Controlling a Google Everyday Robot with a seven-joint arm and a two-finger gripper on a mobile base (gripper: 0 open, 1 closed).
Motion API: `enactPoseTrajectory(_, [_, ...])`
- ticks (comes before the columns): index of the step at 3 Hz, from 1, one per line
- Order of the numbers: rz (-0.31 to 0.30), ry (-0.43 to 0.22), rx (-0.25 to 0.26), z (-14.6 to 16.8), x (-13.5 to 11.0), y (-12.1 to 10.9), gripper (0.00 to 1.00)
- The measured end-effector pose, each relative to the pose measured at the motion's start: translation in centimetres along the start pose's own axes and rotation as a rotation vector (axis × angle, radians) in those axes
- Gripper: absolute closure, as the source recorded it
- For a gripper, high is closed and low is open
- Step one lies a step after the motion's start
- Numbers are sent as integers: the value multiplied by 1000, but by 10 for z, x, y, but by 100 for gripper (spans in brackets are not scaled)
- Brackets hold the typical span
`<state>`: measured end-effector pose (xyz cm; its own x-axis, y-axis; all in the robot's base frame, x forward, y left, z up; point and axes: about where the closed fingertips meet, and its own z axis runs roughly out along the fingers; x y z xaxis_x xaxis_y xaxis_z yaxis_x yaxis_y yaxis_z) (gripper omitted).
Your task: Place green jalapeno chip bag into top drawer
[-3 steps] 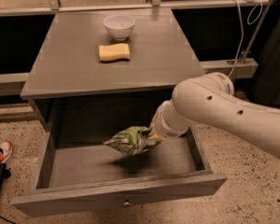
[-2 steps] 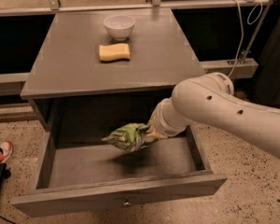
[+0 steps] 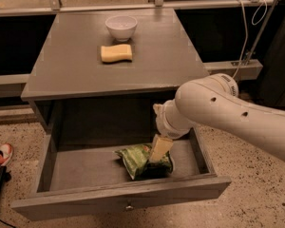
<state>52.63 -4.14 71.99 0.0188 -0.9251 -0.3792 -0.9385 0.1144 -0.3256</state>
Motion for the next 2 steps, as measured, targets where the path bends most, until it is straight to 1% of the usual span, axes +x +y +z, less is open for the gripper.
enactPoseTrajectory(1, [-3, 50, -5, -20, 15, 4, 0])
enactPoseTrajectory(2, [-3, 50, -5, -20, 15, 4, 0])
